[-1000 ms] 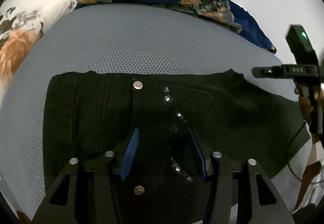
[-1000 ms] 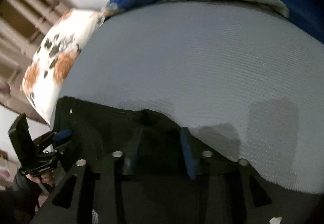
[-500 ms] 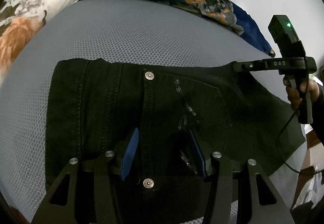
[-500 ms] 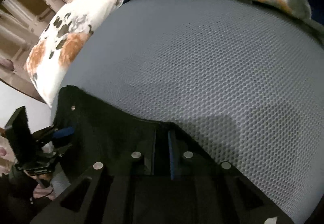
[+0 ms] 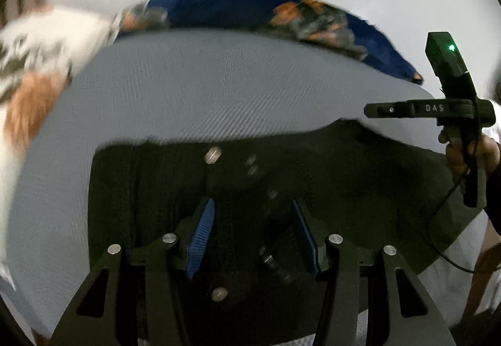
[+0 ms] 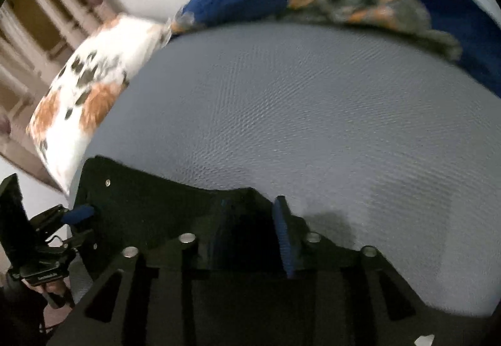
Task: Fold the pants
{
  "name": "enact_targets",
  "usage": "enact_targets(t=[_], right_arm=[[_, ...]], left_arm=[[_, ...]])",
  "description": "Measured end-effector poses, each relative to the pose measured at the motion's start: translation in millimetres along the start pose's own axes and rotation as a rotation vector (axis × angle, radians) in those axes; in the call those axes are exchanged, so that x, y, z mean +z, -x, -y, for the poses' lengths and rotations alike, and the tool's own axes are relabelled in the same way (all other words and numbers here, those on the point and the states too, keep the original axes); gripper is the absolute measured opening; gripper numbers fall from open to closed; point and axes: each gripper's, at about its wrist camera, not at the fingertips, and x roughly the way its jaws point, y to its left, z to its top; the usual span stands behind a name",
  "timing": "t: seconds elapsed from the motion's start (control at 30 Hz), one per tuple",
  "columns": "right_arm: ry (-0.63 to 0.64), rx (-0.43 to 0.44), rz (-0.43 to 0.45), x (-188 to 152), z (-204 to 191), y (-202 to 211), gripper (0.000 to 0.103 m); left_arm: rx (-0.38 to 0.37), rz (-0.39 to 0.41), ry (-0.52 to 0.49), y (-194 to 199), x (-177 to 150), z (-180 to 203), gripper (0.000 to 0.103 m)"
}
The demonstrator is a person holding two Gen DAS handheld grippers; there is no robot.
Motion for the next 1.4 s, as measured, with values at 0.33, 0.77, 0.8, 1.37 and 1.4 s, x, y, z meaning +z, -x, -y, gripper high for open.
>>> enact_targets(t=[0.33, 0.77, 0.8, 1.37, 1.4], right_arm=[[-0.098, -0.307, 0.04, -69.1, 45.7, 53.4, 0.04], [-0.131, -0.396, 0.066, -73.6, 61.1, 29.5, 0.041], [-0.132, -0.399, 0.068, -72.5, 61.7, 28.2, 0.041], [-0.147, -0.367, 0.101, -71.5, 67.1, 25.4, 0.046], [-0.147, -0.364, 0.102, -71.7, 66.7, 25.0, 0.047]], left_arm=[[-0.141, 0.019, -0.215, -55.8, 36.5, 78.0, 0.054], [-0.114, -0.057, -0.213, -136.7, 63.0, 111.5, 0.054], [-0.104, -0.063, -0.207, -138.6, 65.9, 111.8, 0.054], [-0.049, -0.031, -0.125, -93.1, 56.2, 108.0, 0.057], [-0.042, -0.027, -0.118, -87.7, 52.1, 107.3, 0.059]])
